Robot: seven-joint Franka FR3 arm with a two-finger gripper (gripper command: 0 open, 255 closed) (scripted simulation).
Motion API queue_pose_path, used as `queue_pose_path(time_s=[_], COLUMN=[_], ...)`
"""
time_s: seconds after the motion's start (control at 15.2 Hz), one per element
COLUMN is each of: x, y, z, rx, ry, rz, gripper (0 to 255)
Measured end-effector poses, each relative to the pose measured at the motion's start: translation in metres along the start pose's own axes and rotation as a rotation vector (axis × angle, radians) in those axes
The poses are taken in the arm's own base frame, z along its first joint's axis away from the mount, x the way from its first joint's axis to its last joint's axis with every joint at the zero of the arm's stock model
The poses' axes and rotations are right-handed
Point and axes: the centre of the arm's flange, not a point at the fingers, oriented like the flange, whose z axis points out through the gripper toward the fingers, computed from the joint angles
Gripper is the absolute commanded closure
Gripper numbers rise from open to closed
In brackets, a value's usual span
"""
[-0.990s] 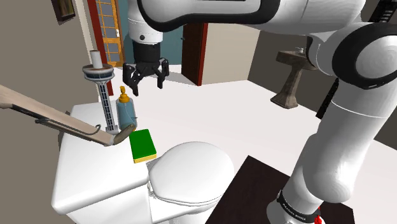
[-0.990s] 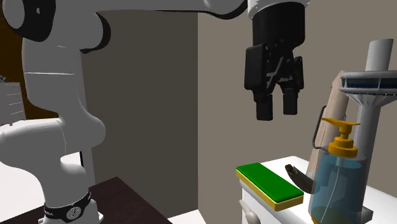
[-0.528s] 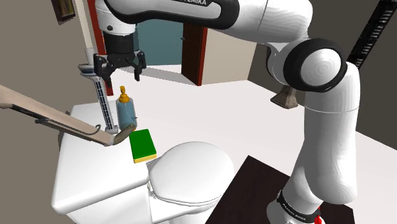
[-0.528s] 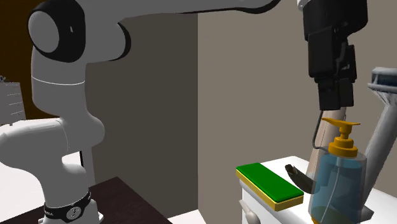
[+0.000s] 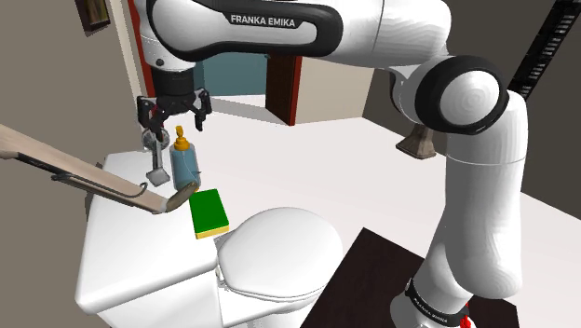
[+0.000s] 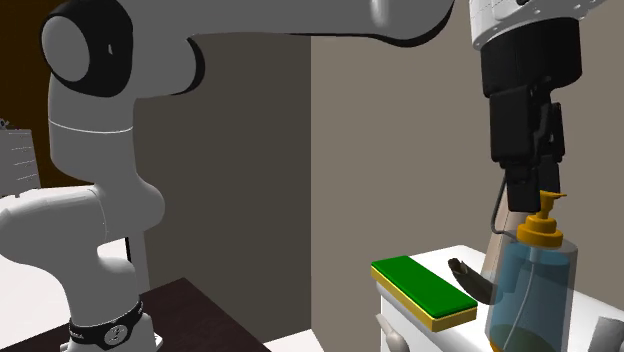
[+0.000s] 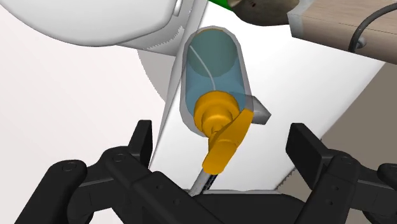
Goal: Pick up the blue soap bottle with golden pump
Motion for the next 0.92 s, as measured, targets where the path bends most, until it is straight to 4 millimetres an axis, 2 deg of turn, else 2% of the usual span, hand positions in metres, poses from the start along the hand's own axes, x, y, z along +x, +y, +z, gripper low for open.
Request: queue_pose_path(time_s=[0.07, 0.73, 0.92], x=[-0.0005, -0.0013, 0.0002], y=[-0.0003, -0.0006, -0.0004], z=[0.0017, 0.0027, -0.0072], rx=[0.0, 0.001, 0.0], ry=[0.0, 0.002, 0.001], rz=[0.0, 0.0, 0.0], gripper=[255, 255, 255])
